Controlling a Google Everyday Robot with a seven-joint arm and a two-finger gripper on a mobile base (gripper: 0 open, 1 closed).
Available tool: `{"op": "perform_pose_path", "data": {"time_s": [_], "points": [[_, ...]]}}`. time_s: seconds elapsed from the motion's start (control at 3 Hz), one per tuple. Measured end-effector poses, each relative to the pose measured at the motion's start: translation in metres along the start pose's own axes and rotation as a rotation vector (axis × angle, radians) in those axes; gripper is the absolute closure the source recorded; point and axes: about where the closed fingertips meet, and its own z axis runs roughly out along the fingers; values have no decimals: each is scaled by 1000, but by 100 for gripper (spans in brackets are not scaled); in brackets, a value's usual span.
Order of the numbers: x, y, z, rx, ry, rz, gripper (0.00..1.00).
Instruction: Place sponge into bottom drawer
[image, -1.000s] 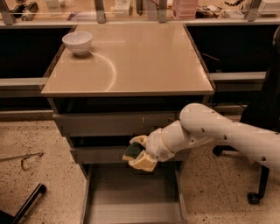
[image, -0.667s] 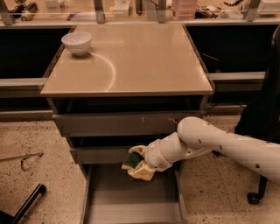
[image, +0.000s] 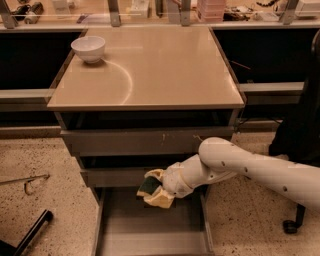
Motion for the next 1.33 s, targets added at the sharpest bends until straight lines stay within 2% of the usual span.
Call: {"op": "perform_pose_path", "data": {"time_s": [0.33,0.67,1.0,1.33], "points": [[35,-15,48,9,-26,-5,100],[77,-30,94,78,-22,0,100],[99,-45,125,160,28,-23,100],[99,-45,125,159,28,-23,100]]}}
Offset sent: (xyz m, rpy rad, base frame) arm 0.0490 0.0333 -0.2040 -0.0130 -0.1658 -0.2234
